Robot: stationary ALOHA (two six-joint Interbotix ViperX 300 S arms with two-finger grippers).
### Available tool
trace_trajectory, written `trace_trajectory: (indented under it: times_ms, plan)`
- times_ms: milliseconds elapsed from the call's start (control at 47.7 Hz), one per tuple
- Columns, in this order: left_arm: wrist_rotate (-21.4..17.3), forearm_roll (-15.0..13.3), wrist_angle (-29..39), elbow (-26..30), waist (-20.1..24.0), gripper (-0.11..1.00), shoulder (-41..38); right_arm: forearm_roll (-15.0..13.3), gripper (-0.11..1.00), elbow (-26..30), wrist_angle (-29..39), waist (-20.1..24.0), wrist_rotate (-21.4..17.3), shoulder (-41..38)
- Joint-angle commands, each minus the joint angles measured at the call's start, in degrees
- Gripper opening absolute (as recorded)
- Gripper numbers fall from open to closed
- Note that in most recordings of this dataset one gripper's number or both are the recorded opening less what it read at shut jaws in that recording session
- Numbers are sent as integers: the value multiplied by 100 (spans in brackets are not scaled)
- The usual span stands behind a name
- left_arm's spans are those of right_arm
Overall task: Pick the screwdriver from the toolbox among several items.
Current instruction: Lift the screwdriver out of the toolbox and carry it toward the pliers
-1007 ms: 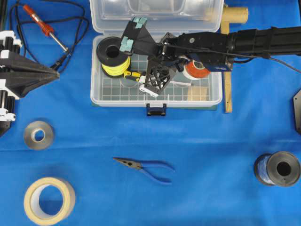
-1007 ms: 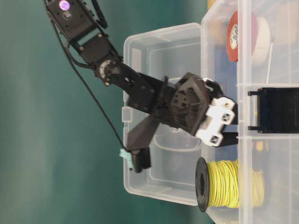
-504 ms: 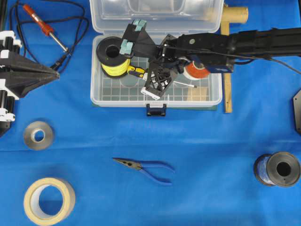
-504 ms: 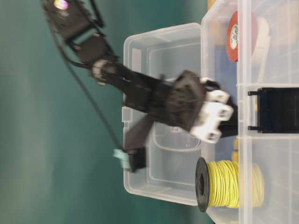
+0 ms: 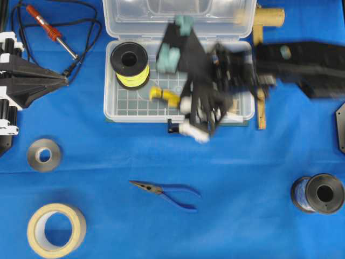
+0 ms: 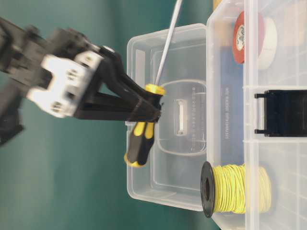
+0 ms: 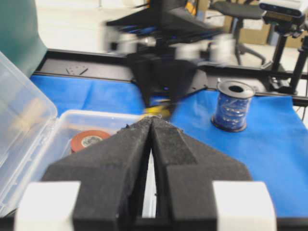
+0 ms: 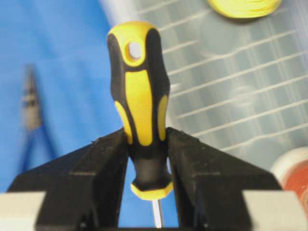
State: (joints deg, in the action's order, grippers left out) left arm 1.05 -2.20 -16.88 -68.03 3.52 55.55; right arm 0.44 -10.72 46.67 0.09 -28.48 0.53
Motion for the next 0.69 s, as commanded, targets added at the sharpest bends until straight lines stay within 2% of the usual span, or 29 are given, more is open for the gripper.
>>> trace_trajectory:
  times_ms: [0, 168, 336, 525, 671]
  plan:
    - [0, 0, -26, 44, 53, 0, -26, -132, 26, 70, -167, 413, -237, 44]
    - [0, -9, -26, 35, 97, 0, -26, -457, 26, 141, -721, 905, -940, -510]
    - [0, 0, -18, 18, 105, 0, -26, -703, 26, 316, -870, 1081, -1485, -1310]
    - [0, 0, -18, 9, 105, 0, -26, -756, 26, 571, -932, 1090, -1626, -2021]
    - [9, 0, 18, -9, 105, 0, -26, -703, 26, 606, -1274, 1107, -1635, -2259]
